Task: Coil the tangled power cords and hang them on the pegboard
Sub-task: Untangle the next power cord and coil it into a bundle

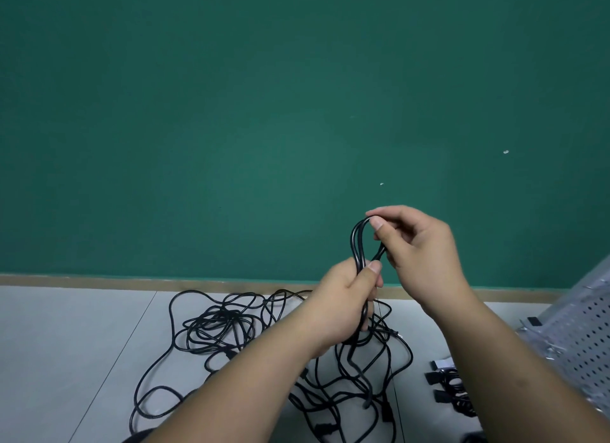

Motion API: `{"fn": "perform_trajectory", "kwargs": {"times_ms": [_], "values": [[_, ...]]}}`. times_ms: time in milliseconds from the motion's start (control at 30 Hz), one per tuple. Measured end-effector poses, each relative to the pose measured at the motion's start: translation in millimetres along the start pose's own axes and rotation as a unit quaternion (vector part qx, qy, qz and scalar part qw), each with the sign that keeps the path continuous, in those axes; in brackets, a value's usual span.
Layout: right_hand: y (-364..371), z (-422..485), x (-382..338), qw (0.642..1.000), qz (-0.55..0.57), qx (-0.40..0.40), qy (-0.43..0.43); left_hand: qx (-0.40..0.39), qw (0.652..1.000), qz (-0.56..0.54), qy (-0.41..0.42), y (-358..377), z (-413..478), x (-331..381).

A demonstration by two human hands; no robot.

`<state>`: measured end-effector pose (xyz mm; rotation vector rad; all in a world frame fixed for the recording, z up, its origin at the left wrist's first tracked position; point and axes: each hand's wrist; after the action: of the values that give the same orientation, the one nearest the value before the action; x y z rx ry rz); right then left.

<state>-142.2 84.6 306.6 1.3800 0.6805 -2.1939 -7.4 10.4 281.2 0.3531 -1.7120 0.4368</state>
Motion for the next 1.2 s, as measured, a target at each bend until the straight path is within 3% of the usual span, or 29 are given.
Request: {"fn": "perform_trajectory", "kwargs": {"times_ms": [200,400,533,700,1000,1100,1200], "values": [[1,-2,3,1.0,-0.003,-0.012,-0.008,-0.056,0.998,-0.021,-0.014,-15,-4,6],[7,-1,8,0.999,-0.031,0.016,-0.024,0.05,0.998,-0.013,-0.024,-12,3,2],[9,-1,10,0.996,-0.059,0.058,-0.024,0.069,0.984,0.161,0.021,-12,4,-3],[7,-1,12,0.993,-0.079,0.084,-0.025,0.056,0.978,0.196,0.036,-18,7,-2],[7,2,10,0.995,-0.044,0.086,-0.019,0.133,0.977,0.16,0.047,-4,9,-9],[4,4,10,0.996,-0.032,0.088,-0.013,0.088,0.985,0.142,0.049,-9,8,-4],[2,5,8,0.997,0.013,0.077,0.007,0.005,0.998,0.056,0.033,-17,6,7]]}}
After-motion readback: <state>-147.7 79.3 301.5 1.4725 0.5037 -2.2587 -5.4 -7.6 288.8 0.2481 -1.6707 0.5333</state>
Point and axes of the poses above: each hand's wrist, its own z-axis towards the middle knuckle, its own y-axis out of the palm, x = y × z, and after that the axes turned 2 degrees about -y, right-handed
